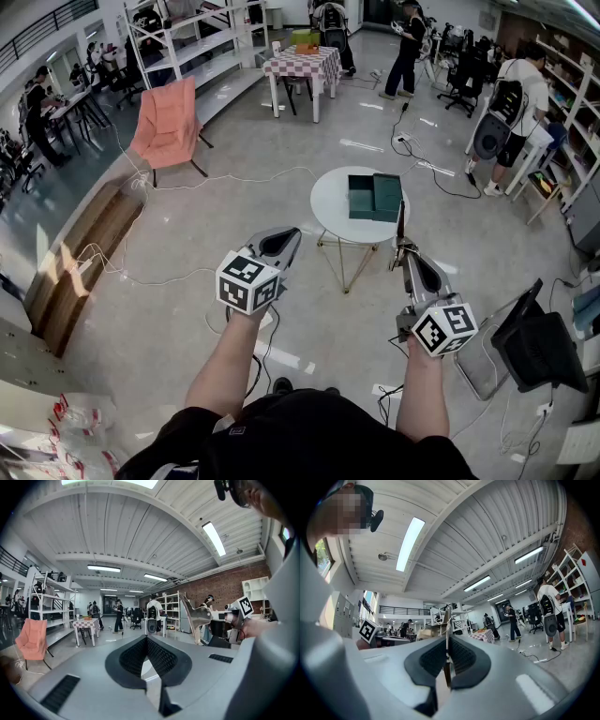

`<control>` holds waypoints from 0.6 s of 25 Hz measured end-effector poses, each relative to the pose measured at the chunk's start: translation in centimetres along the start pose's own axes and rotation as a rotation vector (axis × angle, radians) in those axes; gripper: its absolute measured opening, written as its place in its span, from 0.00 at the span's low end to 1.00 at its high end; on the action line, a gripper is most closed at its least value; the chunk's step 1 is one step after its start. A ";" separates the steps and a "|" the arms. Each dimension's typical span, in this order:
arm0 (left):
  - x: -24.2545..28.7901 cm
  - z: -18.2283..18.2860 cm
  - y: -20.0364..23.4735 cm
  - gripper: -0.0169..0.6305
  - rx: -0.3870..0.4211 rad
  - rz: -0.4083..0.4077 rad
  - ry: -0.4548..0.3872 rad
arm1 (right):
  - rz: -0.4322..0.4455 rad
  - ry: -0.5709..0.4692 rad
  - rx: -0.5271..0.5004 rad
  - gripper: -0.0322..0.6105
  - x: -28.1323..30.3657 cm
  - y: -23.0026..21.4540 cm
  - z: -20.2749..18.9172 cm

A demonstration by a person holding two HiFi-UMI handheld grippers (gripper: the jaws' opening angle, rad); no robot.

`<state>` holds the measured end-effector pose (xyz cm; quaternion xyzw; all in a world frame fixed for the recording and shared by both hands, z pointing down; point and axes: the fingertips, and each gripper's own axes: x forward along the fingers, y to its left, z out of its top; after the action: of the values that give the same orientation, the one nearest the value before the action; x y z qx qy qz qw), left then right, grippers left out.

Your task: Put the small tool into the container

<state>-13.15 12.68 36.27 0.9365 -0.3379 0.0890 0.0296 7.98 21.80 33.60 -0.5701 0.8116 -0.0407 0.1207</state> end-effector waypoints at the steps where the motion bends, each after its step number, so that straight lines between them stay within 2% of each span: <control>1: 0.1 0.1 -0.2 0.01 0.005 0.005 -0.004 | 0.003 0.000 0.001 0.07 -0.1 0.0 -0.1; 11: 0.7 0.8 -3.5 0.01 0.018 0.057 -0.031 | 0.029 -0.008 -0.004 0.07 -2.3 -0.9 0.5; 15: 0.7 0.5 -4.5 0.01 0.014 0.072 -0.040 | 0.050 -0.006 0.026 0.07 -3.2 -1.4 0.3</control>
<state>-9.66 15.62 35.90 0.9255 -0.3714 0.0736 0.0130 10.40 24.32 34.12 -0.5481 0.8247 -0.0465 0.1317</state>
